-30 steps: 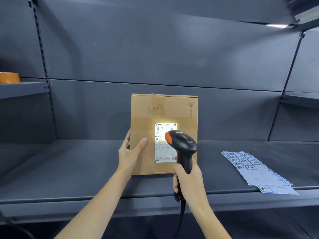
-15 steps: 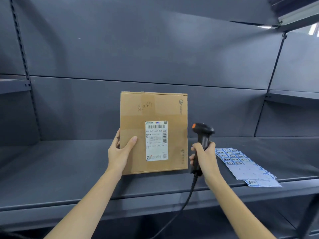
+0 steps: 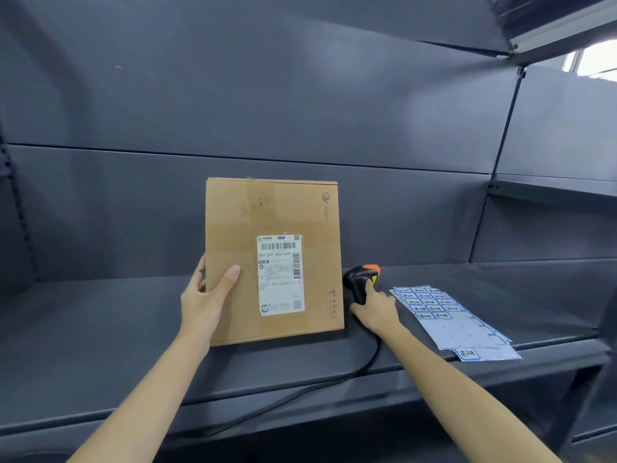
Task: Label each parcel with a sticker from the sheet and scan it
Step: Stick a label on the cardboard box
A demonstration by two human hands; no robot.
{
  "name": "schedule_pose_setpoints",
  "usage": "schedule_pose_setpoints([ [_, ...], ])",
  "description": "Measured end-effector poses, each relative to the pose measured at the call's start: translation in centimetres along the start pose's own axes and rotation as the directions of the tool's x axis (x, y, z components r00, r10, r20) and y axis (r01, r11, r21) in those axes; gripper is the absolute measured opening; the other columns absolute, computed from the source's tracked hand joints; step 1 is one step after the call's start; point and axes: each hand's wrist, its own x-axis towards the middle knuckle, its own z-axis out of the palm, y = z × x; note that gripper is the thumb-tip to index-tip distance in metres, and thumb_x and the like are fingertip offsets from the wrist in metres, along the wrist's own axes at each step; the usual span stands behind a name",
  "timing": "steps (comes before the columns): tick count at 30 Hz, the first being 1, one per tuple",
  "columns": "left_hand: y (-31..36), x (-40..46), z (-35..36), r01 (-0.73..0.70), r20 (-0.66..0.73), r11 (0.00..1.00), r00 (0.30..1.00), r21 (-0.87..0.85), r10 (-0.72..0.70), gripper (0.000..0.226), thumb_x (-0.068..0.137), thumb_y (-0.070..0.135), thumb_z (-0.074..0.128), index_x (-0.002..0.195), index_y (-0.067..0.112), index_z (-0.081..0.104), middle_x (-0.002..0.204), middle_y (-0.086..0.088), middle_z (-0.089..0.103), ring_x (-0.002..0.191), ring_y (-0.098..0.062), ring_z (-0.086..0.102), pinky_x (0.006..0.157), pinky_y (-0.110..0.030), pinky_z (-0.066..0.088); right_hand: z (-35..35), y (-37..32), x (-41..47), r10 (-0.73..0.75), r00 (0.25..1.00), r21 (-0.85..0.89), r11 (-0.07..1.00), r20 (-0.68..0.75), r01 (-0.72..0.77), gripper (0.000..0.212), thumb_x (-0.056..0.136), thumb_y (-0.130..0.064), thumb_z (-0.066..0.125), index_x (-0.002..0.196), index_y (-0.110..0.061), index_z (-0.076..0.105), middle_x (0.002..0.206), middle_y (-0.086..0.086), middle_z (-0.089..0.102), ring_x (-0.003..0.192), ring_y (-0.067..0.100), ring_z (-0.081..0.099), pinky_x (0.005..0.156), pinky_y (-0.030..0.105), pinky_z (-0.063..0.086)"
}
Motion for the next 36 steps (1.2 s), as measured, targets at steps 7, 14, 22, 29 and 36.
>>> schedule_pose_setpoints([
  [7,2.3,1.2,-1.0,0.163,-0.049,0.977,0.986,0.136,-0.158,0.052,0.072,0.05,0.075,0.117,0.03,0.06,0.094,0.013,0.064,0.082,-0.01,0.06,0.07,-0.029,0.045,0.8,0.0,0.2,-0.032,0.999,-0.193,0.981,-0.024,0.027,0.073,0.094,-0.039,0.045,0.151,-0.007,0.013,0.13,0.025,0.045,0.118,0.037,0.037,0.101,0.04,0.028],
  [14,3.3,2.9,-2.4,0.422,-0.053,0.806,0.896,0.415,-0.442,0.066,0.079,0.045,0.072,0.126,0.003,0.054,0.128,-0.016,0.056,0.112,-0.036,0.053,0.088,-0.042,0.041,0.6,0.1,-0.3,-0.028,0.998,-0.101,0.995,-0.052,0.023,0.067,0.096,-0.041,0.041,0.15,-0.01,0.018,0.127,0.024,0.046,0.118,0.038,0.037,0.099,0.041,0.033],
  [22,1.4,2.7,-2.0,0.42,-0.077,0.754,0.892,0.505,-0.445,0.084,0.085,0.043,0.066,0.145,-0.002,0.028,0.144,-0.02,0.041,0.125,-0.04,0.045,0.097,-0.045,0.038,-1.0,0.7,1.0,0.192,0.981,0.123,0.974,-0.023,-0.188,0.047,0.095,-0.038,0.038,0.139,-0.02,0.041,0.134,0.021,0.04,0.13,0.037,0.029,0.109,0.042,0.02],
  [29,1.2,3.0,-1.7,0.411,-0.104,0.739,0.9,0.534,-0.424,0.078,0.086,0.045,0.064,0.142,-0.002,0.035,0.138,-0.021,0.047,0.119,-0.041,0.05,0.095,-0.045,0.041,-7.1,10.6,1.0,0.561,0.824,-0.075,0.821,-0.078,-0.566,0.044,0.094,-0.023,0.043,0.136,-0.011,0.039,0.14,0.016,0.037,0.129,0.033,0.033,0.107,0.04,0.028],
  [36,1.1,2.6,-1.6,0.401,-0.147,0.748,0.911,0.529,-0.385,0.079,0.083,0.047,0.067,0.137,-0.004,0.04,0.13,-0.021,0.053,0.11,-0.039,0.055,0.078,-0.041,0.041,-9.0,15.0,0.6,0.597,0.802,-0.093,0.798,-0.016,-0.596,0.036,0.08,-0.039,0.071,0.095,-0.012,0.053,0.127,0.016,0.05,0.12,0.036,0.04,0.101,0.038,0.035],
])
